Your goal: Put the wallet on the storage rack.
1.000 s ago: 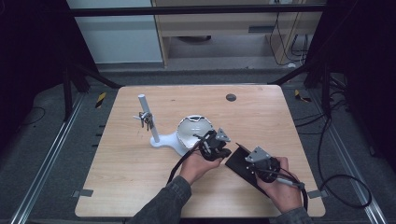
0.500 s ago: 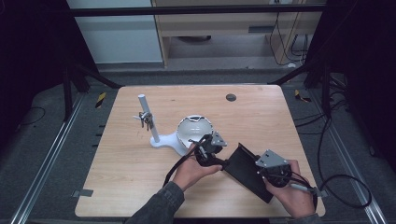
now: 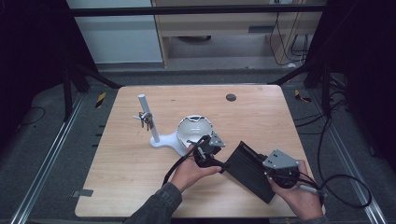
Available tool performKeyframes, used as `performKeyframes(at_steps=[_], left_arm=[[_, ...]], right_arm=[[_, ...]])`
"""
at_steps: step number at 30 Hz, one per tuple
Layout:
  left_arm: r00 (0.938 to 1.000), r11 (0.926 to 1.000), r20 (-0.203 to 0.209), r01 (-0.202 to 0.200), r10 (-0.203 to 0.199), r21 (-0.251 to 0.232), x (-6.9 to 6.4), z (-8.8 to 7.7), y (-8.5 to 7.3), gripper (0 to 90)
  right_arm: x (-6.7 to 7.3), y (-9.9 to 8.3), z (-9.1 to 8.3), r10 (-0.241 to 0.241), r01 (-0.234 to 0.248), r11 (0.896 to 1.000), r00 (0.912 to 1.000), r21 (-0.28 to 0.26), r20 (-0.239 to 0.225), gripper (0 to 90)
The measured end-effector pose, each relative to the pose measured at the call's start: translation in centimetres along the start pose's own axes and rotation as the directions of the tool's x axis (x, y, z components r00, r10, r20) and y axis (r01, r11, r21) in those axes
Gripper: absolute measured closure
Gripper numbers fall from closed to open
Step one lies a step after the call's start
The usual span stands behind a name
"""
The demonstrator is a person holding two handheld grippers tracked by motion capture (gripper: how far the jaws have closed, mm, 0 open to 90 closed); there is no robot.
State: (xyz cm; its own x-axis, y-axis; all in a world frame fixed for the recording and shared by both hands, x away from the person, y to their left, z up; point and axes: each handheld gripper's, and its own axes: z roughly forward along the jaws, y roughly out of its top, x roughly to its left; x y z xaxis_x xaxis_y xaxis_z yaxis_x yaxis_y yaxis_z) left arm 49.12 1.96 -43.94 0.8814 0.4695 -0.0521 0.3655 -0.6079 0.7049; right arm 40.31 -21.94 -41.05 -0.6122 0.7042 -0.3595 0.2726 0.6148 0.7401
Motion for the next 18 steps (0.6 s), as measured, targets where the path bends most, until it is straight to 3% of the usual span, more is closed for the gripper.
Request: performKeyframes(at_steps=[18], left_arm=[[0.9998, 0.998, 0.018, -0.004, 0.005, -0.063, -0.4, -1.3, 0.4, 24.2]], right_arm=[[-0.6, 2.0, -2.3, -0.015, 0.012, 0.996, 0.9995, -0.089, -0.028, 84.9]])
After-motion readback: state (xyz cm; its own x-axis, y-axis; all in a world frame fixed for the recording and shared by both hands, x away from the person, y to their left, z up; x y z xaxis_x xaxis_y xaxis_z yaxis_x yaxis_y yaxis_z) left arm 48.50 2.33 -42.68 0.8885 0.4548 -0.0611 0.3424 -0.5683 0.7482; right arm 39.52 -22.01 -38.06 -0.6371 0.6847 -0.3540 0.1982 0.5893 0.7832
